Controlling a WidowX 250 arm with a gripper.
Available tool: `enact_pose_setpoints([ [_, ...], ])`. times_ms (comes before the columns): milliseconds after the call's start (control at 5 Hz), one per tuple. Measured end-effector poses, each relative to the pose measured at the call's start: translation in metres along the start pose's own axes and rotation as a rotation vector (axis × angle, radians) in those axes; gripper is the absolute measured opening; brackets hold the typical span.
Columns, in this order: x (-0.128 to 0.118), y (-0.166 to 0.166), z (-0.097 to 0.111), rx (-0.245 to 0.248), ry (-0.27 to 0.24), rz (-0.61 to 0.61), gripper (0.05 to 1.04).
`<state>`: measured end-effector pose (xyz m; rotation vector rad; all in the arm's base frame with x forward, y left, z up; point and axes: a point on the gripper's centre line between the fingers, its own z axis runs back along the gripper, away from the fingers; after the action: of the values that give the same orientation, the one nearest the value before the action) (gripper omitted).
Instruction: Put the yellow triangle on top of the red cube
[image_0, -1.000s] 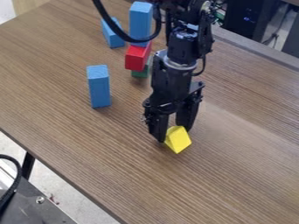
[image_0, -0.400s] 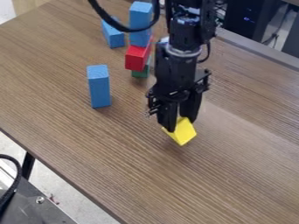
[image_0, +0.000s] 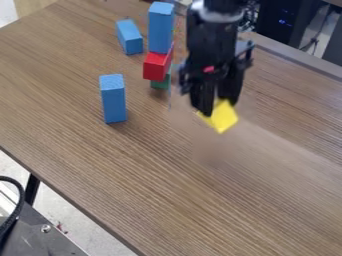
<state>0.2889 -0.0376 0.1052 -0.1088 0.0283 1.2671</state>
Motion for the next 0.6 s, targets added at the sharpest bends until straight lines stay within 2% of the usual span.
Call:
enact_pose_setpoints([
  [200, 0.009, -0.017, 0.020, -0.043, -0.007, 0.019, 0.506],
  [400, 0.041, -0.043, 0.027, -0.065, -0.023, 0.051, 0.505],
  [600, 0.065, -0.060, 0.029, -0.063, -0.056, 0.046, 0.505],
])
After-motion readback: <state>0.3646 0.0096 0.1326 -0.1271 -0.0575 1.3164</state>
